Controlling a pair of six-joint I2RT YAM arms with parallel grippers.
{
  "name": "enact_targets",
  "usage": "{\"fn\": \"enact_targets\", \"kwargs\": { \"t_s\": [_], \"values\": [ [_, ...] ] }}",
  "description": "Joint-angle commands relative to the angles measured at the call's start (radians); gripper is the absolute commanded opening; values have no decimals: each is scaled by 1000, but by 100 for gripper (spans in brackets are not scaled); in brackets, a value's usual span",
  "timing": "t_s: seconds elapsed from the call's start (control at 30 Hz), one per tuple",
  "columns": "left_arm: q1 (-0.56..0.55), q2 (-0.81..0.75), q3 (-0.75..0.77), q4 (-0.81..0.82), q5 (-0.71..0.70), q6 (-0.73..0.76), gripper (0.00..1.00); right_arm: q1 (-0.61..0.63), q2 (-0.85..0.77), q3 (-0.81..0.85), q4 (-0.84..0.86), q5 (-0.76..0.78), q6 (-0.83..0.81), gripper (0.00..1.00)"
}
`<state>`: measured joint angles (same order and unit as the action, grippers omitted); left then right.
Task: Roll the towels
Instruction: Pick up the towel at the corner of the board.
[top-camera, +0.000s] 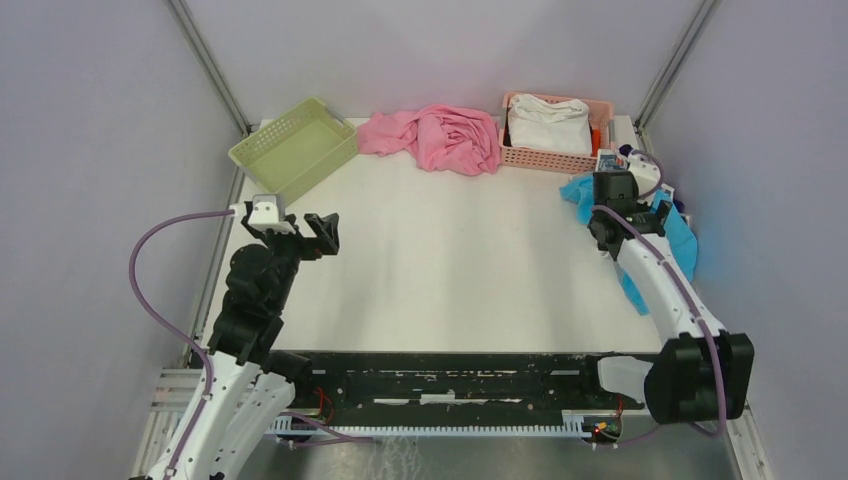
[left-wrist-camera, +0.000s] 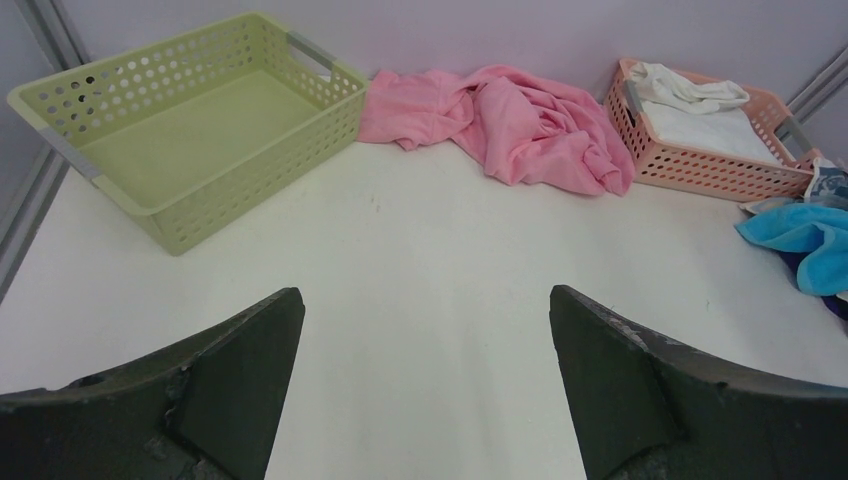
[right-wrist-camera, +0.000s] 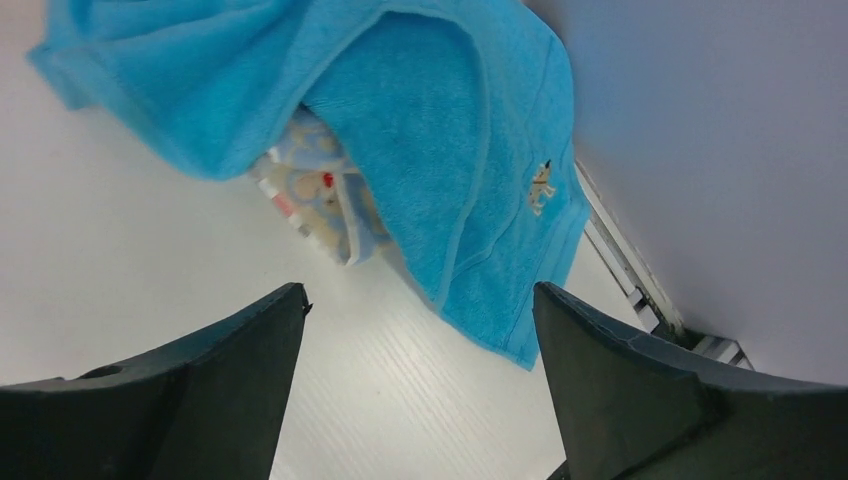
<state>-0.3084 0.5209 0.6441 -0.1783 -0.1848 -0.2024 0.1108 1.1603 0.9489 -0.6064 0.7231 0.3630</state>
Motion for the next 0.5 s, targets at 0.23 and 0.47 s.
{"fn": "enact_targets", "kwargs": {
  "t_s": [0.23, 0.47],
  "values": [
    [-6, -23, -13, 50, -51, 55, 99, -376, 258, 53, 318, -258, 108, 84],
    [-19, -16, -15, 53, -50, 58, 99, -513, 356, 34, 434, -521, 53, 75]
  ]
}}
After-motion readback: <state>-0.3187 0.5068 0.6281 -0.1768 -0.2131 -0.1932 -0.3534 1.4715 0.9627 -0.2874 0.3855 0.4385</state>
